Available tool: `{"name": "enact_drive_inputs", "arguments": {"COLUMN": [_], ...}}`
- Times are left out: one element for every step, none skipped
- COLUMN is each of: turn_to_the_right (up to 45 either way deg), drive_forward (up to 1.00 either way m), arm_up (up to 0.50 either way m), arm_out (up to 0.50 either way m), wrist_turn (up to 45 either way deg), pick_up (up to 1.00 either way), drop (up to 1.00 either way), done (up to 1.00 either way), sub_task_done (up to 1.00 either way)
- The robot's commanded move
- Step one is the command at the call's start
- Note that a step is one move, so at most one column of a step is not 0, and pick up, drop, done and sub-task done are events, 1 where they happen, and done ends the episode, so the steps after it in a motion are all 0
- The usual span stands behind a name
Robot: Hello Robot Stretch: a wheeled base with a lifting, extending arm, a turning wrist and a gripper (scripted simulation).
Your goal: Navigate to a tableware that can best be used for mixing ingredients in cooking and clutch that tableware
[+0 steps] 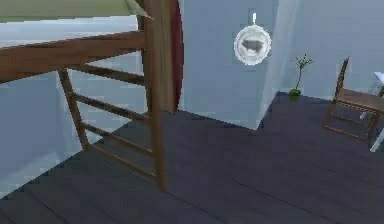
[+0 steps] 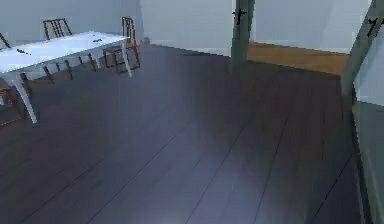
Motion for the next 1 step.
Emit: {"name": "enact_drive_inputs", "arguments": {"turn_to_the_right": [45.0], "drive_forward": [0.0], "arm_up": [0.0], "arm_out": [0.0], "wrist_turn": [0.0], "pick_up": [0.0], "drop": [0.0], "done": [0.0], "sub_task_done": [0.0]}}
